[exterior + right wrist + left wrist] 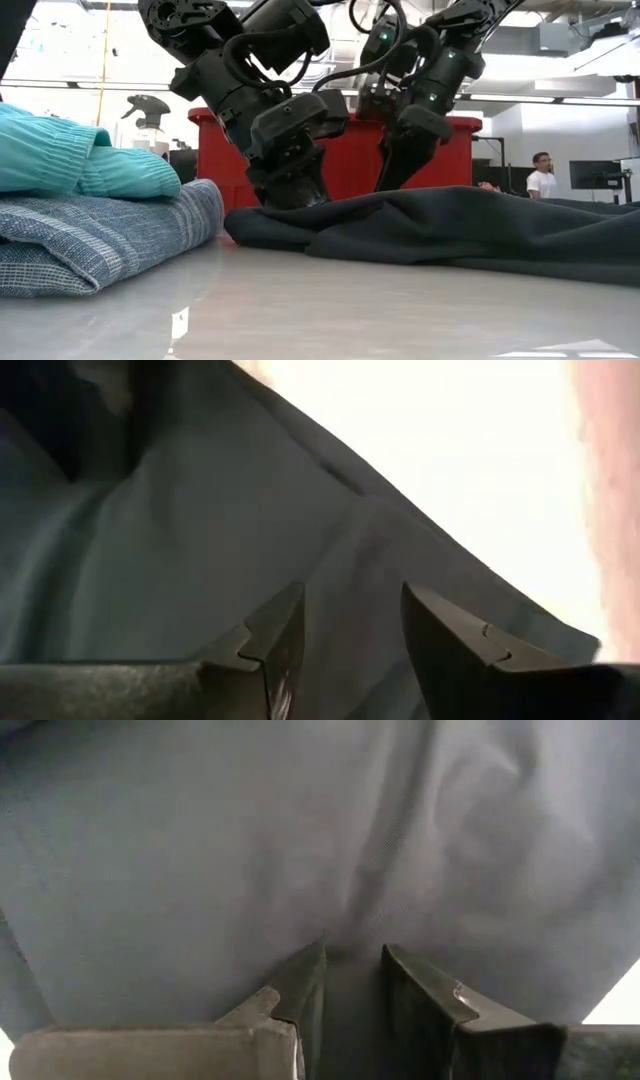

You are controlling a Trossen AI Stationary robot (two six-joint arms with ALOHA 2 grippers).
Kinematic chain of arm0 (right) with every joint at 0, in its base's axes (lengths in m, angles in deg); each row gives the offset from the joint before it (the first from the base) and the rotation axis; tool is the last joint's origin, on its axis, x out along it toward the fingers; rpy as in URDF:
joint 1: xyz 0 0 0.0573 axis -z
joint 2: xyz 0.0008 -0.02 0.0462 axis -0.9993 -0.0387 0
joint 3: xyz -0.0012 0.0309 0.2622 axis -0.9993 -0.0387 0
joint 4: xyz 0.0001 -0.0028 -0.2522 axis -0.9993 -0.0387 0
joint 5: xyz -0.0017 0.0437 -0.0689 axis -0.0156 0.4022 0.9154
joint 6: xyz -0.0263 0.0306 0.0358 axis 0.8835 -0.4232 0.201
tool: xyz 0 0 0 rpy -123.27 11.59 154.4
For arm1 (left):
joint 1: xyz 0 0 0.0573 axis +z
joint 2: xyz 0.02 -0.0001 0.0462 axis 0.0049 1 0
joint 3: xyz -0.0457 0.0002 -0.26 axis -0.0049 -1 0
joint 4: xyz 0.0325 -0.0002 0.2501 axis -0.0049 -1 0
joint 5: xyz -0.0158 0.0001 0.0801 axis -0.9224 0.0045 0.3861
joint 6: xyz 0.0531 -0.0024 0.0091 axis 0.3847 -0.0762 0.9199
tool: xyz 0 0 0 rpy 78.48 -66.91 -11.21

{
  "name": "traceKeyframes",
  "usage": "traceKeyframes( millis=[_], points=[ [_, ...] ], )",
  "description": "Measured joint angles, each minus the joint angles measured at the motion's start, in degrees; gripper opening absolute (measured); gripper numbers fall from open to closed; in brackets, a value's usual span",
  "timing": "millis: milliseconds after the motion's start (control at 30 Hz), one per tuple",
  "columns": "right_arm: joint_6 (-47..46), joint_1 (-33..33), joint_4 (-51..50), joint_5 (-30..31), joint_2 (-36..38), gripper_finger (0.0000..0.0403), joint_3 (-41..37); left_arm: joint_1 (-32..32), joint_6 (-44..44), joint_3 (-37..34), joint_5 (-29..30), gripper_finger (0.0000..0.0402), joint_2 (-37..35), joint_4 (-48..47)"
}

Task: Fold Laundry from Bin
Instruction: Fold the black shorts from the red organizer bin

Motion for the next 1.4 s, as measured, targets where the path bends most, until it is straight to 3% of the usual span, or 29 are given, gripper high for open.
traceKeyframes(
  millis=[167,533,633,767,800,1167,1400],
  points=[
    [-1.8,-1.4,-0.2,-0.3,0.0,0.0189,0.0,0.0,-0.1,0.0,0.8,0.0091,0.0,0.1],
    [-3.8,-2.6,-0.3,6.3,-4.7,0.018,0.3,0.0,-0.4,0.0,0.7,0.0091,0.0,0.1],
    [-4.6,-2.6,-0.9,7.7,-4.8,0.0133,0.2,-0.1,-0.6,0.0,0.7,0.0091,0.0,0.0],
    [-5.7,-2.3,-2.1,10.1,-3.2,0.0029,0.2,-0.1,-0.9,0.0,0.6,0.0091,0.0,0.1],
    [-5.9,-2.0,-2.2,10.4,-2.6,0.0019,0.2,-0.1,-1.0,0.0,0.6,0.0091,0.0,0.0],
    [-11.0,2.6,-5.9,13.8,-0.9,0.0022,0.2,-0.1,-1.3,0.0,0.5,0.0091,0.0,-0.1],
    [-12.6,5.7,-10.1,13.4,-0.9,0.0065,0.0,-0.1,-2.0,0.0,0.6,0.0091,0.0,-0.9]
  ],
)
